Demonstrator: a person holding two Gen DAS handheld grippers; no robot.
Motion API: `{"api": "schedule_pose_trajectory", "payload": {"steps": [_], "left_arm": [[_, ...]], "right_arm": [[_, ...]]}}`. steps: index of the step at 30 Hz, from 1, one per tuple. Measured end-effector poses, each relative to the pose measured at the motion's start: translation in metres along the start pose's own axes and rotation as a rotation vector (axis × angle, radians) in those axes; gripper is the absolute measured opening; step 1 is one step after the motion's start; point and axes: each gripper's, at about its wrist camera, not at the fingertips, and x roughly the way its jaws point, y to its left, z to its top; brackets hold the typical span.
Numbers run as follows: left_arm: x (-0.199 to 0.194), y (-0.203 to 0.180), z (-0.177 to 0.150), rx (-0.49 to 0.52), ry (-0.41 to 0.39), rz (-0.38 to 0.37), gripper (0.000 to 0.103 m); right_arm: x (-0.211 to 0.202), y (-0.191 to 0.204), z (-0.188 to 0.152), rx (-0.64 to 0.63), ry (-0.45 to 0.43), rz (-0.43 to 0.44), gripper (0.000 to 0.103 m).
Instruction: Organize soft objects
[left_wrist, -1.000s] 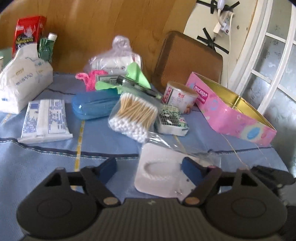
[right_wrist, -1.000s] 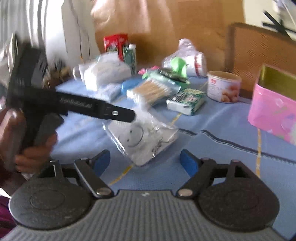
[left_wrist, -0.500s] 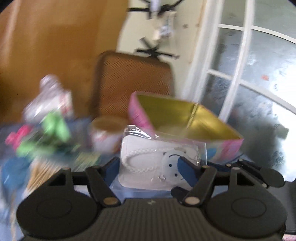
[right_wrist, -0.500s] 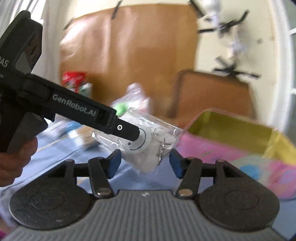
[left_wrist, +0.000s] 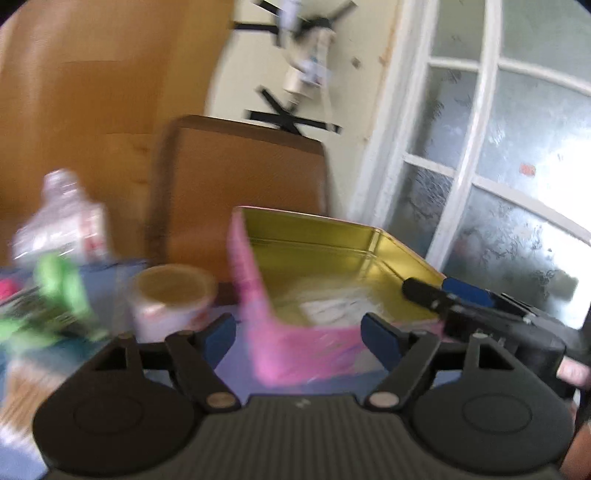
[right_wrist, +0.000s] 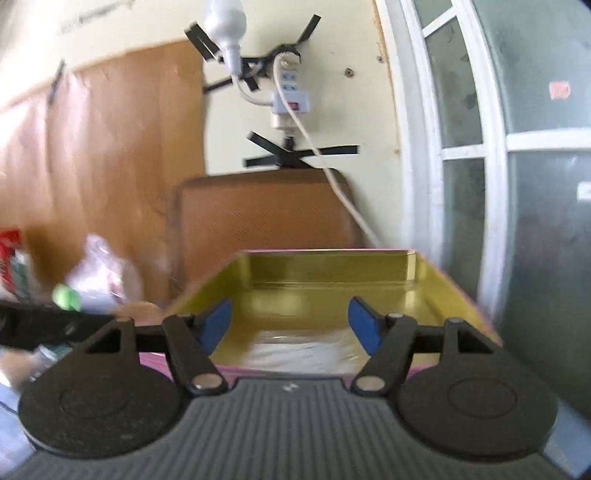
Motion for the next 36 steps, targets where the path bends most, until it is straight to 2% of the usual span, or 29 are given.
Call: {"api": "schedule_pose_trajectory", "payload": {"steps": [2, 4, 5, 9, 11, 16, 18, 19, 20, 22, 25, 27, 29, 31, 33, 36], "left_arm": [[-0.026, 0.025, -0.012, -0.036, -0.015, 0.038, 0.079], [-0.054, 0.055, -0.028, -0.069, -0.025, 0.131, 0.079], [-0.064, 0.067, -0.033, -0.086, -0.025, 0.172, 0.079], [-0.101, 0.129, -0.059, -0.23, -0.017, 0.33, 0.079], [-0.116, 0.148, -0.067, -0.294, -0.022, 0.359, 0.079], [-0.135, 0.167, -0.077, -0.365, -0.029, 0.328, 0.077], [-0.132, 0.167, -0.079, -0.386, -0.017, 0.287, 0.073], [-0.131, 0.166, -0.081, -0.392, -0.01, 0.27, 0.072], [-0.13, 0.165, -0.083, -0.394, -0.004, 0.259, 0.071], [-0.127, 0.161, -0.084, -0.391, 0.005, 0.239, 0.068], [-0.126, 0.164, -0.085, -0.408, 0.008, 0.206, 0.068], [-0.126, 0.166, -0.086, -0.425, 0.007, 0.193, 0.068], [-0.125, 0.17, -0.086, -0.444, 0.007, 0.192, 0.068], [-0.124, 0.173, -0.085, -0.46, 0.012, 0.19, 0.069], [-0.123, 0.171, -0.083, -0.457, 0.017, 0.195, 0.069], [-0.119, 0.166, -0.079, -0.449, 0.034, 0.209, 0.069]], "right_arm": [[-0.004, 0.02, -0.002, -0.012, 0.002, 0.082, 0.069], [-0.008, 0.044, -0.008, -0.021, 0.031, 0.191, 0.069], [-0.006, 0.06, -0.01, -0.034, 0.058, 0.262, 0.069], [0.007, 0.124, -0.023, -0.094, 0.168, 0.459, 0.069], [0.023, 0.153, -0.025, -0.104, 0.208, 0.535, 0.069], [0.085, 0.197, -0.02, -0.055, 0.328, 0.56, 0.067], [0.089, 0.205, -0.027, -0.031, 0.387, 0.551, 0.056], [0.096, 0.209, -0.031, -0.024, 0.432, 0.561, 0.042], [0.102, 0.209, -0.035, -0.007, 0.494, 0.569, 0.04], [0.089, 0.207, -0.042, 0.018, 0.53, 0.594, 0.04], [0.052, 0.202, -0.054, 0.045, 0.559, 0.715, 0.04], [0.026, 0.199, -0.061, -0.018, 0.503, 0.732, 0.045], [0.004, 0.202, -0.066, -0.129, 0.426, 0.703, 0.068], [-0.006, 0.209, -0.071, -0.224, 0.389, 0.687, 0.079], [-0.005, 0.218, -0.072, -0.273, 0.38, 0.694, 0.08], [0.009, 0.232, -0.072, -0.327, 0.379, 0.711, 0.093]]}}
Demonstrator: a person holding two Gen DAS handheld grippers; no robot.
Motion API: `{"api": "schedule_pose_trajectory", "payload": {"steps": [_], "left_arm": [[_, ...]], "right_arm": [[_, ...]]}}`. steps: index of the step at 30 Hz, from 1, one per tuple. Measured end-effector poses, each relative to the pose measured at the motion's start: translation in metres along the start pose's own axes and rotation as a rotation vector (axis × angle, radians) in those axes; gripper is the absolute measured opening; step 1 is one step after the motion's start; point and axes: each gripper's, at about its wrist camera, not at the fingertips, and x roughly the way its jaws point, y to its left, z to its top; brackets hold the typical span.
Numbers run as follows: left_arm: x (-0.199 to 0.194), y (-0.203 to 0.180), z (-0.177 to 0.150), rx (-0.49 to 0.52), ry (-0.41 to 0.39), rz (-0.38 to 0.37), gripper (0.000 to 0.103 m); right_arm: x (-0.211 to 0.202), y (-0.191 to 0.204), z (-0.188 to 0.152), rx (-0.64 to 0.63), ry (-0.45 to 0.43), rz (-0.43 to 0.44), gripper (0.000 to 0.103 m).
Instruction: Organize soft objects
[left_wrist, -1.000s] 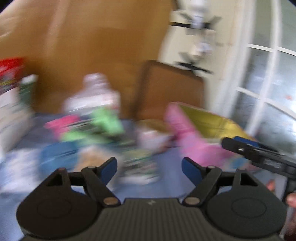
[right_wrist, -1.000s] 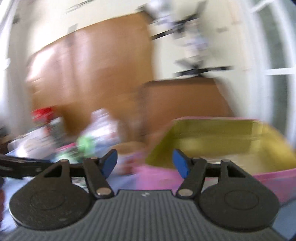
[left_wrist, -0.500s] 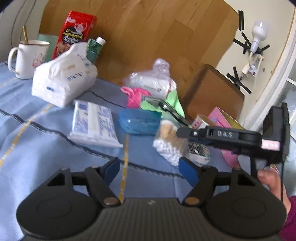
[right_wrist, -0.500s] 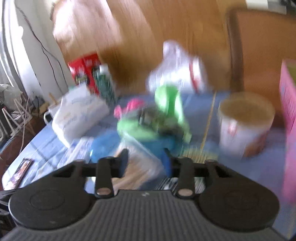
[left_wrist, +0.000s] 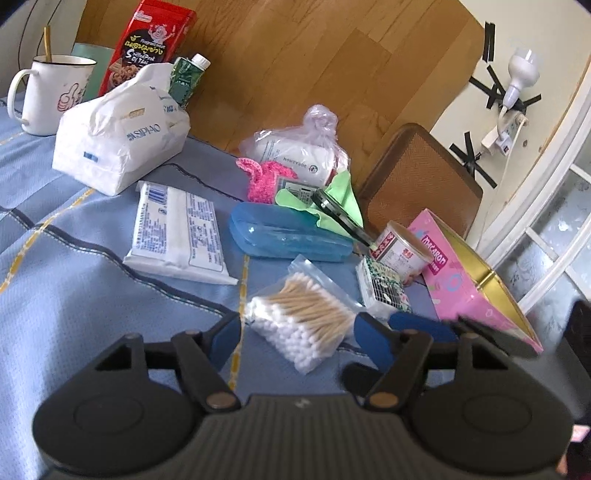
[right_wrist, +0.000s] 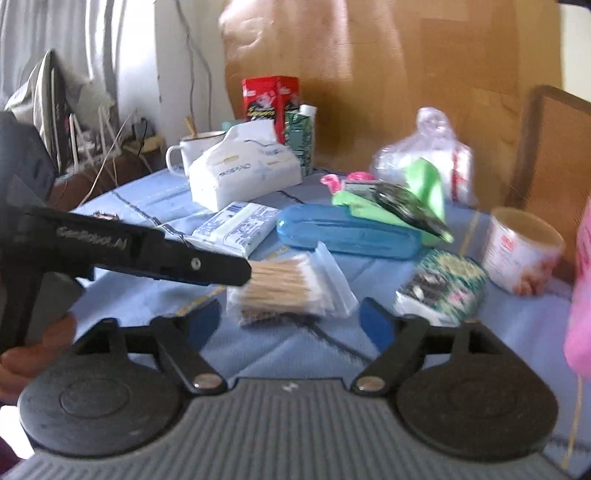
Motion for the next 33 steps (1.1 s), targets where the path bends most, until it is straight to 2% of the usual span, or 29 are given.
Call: {"api": "schedule_pose_trajectory", "payload": {"steps": [1, 4, 5, 6, 7, 10, 14, 18, 23, 28, 29, 31, 33], "left_arm": [[0.003, -0.001, 0.001, 0.001, 0.009, 0.006, 0.069], [0.016, -0.004, 0.003, 0.019, 0.035, 0.033, 0.052], [0.018, -0.007, 0.002, 0.023, 0.047, 0.031, 0.047], [0.018, -0.009, 0.001, 0.028, 0.053, 0.029, 0.047], [0.018, -0.013, 0.0, 0.038, 0.055, 0.024, 0.047], [0.016, -0.035, -0.003, 0.087, 0.064, -0.026, 0.047], [0.022, -0.083, 0.003, 0.193, 0.056, -0.119, 0.047], [0.048, -0.149, 0.011, 0.318, 0.055, -0.194, 0.047], [0.097, -0.224, 0.017, 0.401, 0.076, -0.276, 0.047], [0.14, -0.273, 0.018, 0.443, 0.086, -0.287, 0.048], [0.146, -0.278, 0.018, 0.449, 0.088, -0.273, 0.053], [0.152, -0.283, 0.015, 0.456, 0.082, -0.247, 0.054], [0.144, -0.275, 0.014, 0.444, 0.065, -0.253, 0.058]], "right_arm": [[0.009, -0.004, 0.004, -0.015, 0.009, 0.001, 0.094], [0.043, -0.006, 0.013, -0.048, 0.063, 0.011, 0.094], [0.047, -0.006, 0.013, -0.033, 0.082, 0.032, 0.086], [0.05, -0.007, 0.01, -0.01, 0.099, 0.048, 0.083], [0.046, -0.005, 0.008, -0.009, 0.085, 0.023, 0.076], [0.018, -0.002, -0.002, 0.011, 0.039, -0.021, 0.075], [-0.031, -0.015, -0.013, 0.029, -0.079, -0.149, 0.075], [-0.076, -0.042, -0.018, 0.033, -0.181, -0.328, 0.075], [-0.111, -0.102, -0.021, 0.103, -0.234, -0.487, 0.076], [-0.122, -0.155, -0.021, 0.171, -0.254, -0.581, 0.076], [-0.12, -0.165, -0.02, 0.18, -0.251, -0.597, 0.078], [-0.114, -0.179, -0.019, 0.197, -0.216, -0.658, 0.086], [-0.114, -0.189, -0.021, 0.234, -0.214, -0.74, 0.088]]}}
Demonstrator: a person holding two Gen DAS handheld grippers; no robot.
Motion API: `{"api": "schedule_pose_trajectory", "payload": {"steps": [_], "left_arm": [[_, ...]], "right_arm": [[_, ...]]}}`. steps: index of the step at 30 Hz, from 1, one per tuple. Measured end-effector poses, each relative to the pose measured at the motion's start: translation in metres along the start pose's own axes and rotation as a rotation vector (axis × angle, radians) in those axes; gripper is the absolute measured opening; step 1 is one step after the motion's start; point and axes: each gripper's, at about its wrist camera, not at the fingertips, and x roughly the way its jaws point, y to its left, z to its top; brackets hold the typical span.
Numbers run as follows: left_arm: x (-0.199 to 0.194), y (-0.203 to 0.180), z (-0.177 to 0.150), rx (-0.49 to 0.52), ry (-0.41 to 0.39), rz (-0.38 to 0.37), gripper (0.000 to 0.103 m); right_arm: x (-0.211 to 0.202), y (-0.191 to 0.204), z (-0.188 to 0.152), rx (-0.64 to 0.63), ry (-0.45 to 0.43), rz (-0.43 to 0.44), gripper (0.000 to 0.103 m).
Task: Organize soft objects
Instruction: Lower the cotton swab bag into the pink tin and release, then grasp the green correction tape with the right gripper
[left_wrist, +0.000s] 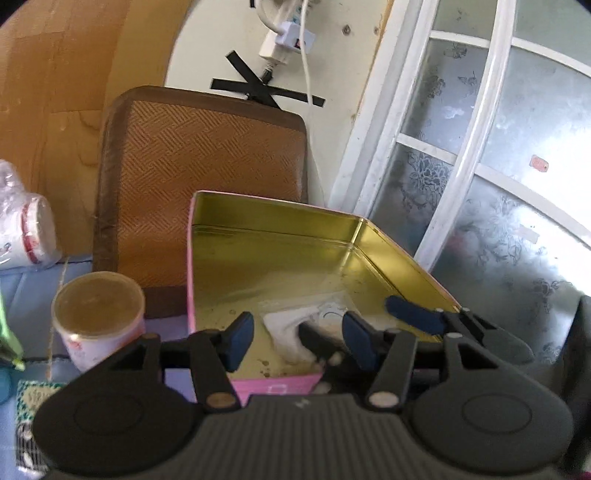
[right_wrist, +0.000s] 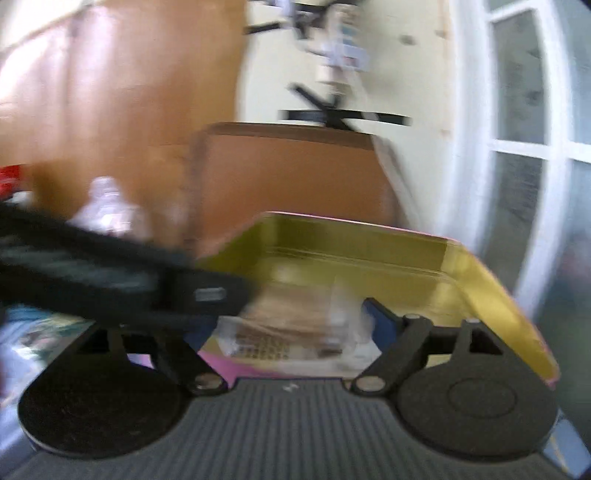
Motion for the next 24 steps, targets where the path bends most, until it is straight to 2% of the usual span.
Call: {"api": "schedule_pose_trajectory", "payload": {"steps": [1, 5, 6, 7, 8, 11, 15, 17, 19, 20, 24], "left_arm": [[-0.009, 0.006, -0.002, -0.005, -0.014, -0.004, 0.063], [-0.064, 0.044, -0.02, -0.023, -0.083, 0.017, 0.066], [-0.08, 0.057, -0.029, -0.032, -0.097, 0.038, 0.067], [-0.097, 0.072, -0.04, -0.034, -0.107, 0.09, 0.067], [-0.11, 0.085, -0.049, -0.035, -0.113, 0.148, 0.067], [-0.143, 0.128, -0.076, -0.082, -0.098, 0.281, 0.067], [-0.175, 0.181, -0.106, -0.198, -0.09, 0.39, 0.067], [-0.187, 0.199, -0.116, -0.266, -0.103, 0.395, 0.067], [-0.197, 0.208, -0.117, -0.315, -0.146, 0.348, 0.067], [-0.199, 0.209, -0.118, -0.318, -0.162, 0.349, 0.067], [-0.199, 0.207, -0.12, -0.306, -0.183, 0.322, 0.067]], "right_arm": [[0.0, -0.005, 0.0, 0.024, 0.001, 0.003, 0.089], [-0.01, -0.007, -0.006, 0.092, -0.03, 0.024, 0.088], [-0.014, -0.003, -0.006, 0.088, -0.042, 0.034, 0.086], [-0.02, 0.002, -0.005, 0.086, -0.06, 0.051, 0.077], [-0.024, 0.01, -0.003, 0.08, -0.08, 0.09, 0.066], [-0.028, 0.045, 0.008, 0.018, -0.085, 0.256, 0.046], [-0.01, 0.111, 0.022, -0.106, -0.009, 0.488, 0.042], [0.008, 0.144, 0.03, -0.164, 0.031, 0.569, 0.043], [0.029, 0.169, 0.038, -0.203, 0.07, 0.614, 0.043], [0.042, 0.182, 0.041, -0.216, 0.104, 0.641, 0.043], [0.078, 0.209, 0.047, -0.227, 0.196, 0.637, 0.045]]}}
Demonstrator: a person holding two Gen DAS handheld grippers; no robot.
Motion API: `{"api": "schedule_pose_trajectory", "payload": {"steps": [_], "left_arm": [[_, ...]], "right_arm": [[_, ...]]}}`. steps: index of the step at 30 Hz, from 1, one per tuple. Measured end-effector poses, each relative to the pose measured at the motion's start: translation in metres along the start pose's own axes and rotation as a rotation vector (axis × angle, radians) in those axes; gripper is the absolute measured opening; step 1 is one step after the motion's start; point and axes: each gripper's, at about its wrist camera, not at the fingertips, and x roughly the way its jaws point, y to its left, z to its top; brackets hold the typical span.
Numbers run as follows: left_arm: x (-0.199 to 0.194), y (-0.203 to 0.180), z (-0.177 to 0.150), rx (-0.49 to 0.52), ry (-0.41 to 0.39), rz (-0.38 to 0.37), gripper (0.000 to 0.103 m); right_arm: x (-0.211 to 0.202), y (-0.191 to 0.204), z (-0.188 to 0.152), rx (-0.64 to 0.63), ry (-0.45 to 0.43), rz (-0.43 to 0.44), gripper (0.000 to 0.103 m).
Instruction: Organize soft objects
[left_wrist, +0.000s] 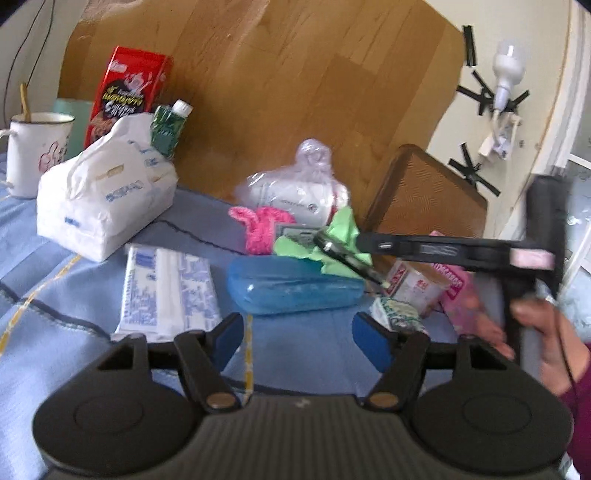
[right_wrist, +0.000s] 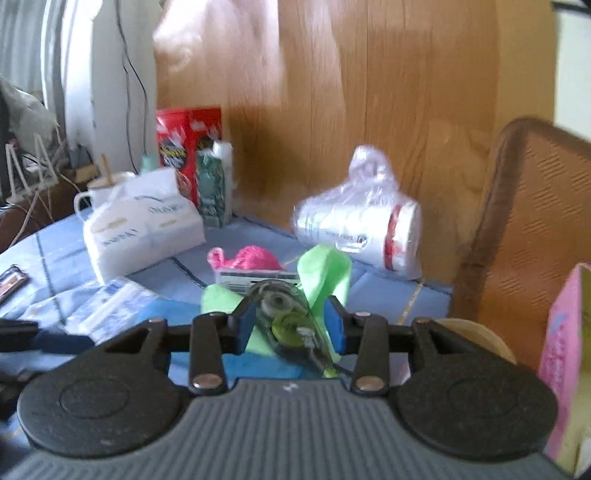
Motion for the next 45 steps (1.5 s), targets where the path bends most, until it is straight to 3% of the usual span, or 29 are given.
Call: {"api": "schedule_pose_trajectory", "payload": {"steps": [3, 9, 10, 15, 21, 25, 28, 33, 38, 45], "left_arm": [[0.002, -0.004, 0.001, 0.013, -0.015, -0.018, 0.067], [0.0, -0.005, 0.001, -0.005, -0.036, -0.033, 0.067], [0.0, -0.005, 0.001, -0.009, -0.037, -0.032, 0.067], [-0.001, -0.005, 0.0, -0.009, -0.044, -0.025, 0.069], [-0.001, -0.005, -0.001, -0.02, -0.035, -0.023, 0.069], [0.001, -0.007, -0.002, -0.007, -0.021, -0.028, 0.069], [0.003, -0.011, -0.002, 0.011, -0.005, -0.026, 0.069], [0.004, -0.014, -0.003, 0.035, 0.01, -0.028, 0.071], [0.006, -0.014, -0.002, 0.038, 0.026, -0.029, 0.071], [0.01, -0.011, -0.001, 0.024, 0.047, -0.03, 0.071]], "right_arm": [[0.018, -0.005, 0.0, 0.041, 0.059, 0.024, 0.055], [0.024, 0.003, -0.007, 0.069, 0.112, 0.077, 0.052], [0.02, 0.006, -0.009, 0.06, 0.108, 0.078, 0.044], [-0.011, 0.029, -0.026, -0.005, 0.062, 0.081, 0.044], [-0.073, 0.06, -0.074, -0.054, 0.018, 0.127, 0.044], [-0.092, 0.075, -0.101, -0.065, 0.052, 0.185, 0.044], [-0.087, 0.087, -0.115, -0.118, 0.072, 0.142, 0.045], [-0.086, 0.084, -0.12, -0.076, 0.044, 0.101, 0.057], [-0.092, 0.079, -0.123, 0.0, 0.035, 0.1, 0.059], [-0.092, 0.082, -0.125, -0.015, 0.039, 0.106, 0.065]]}}
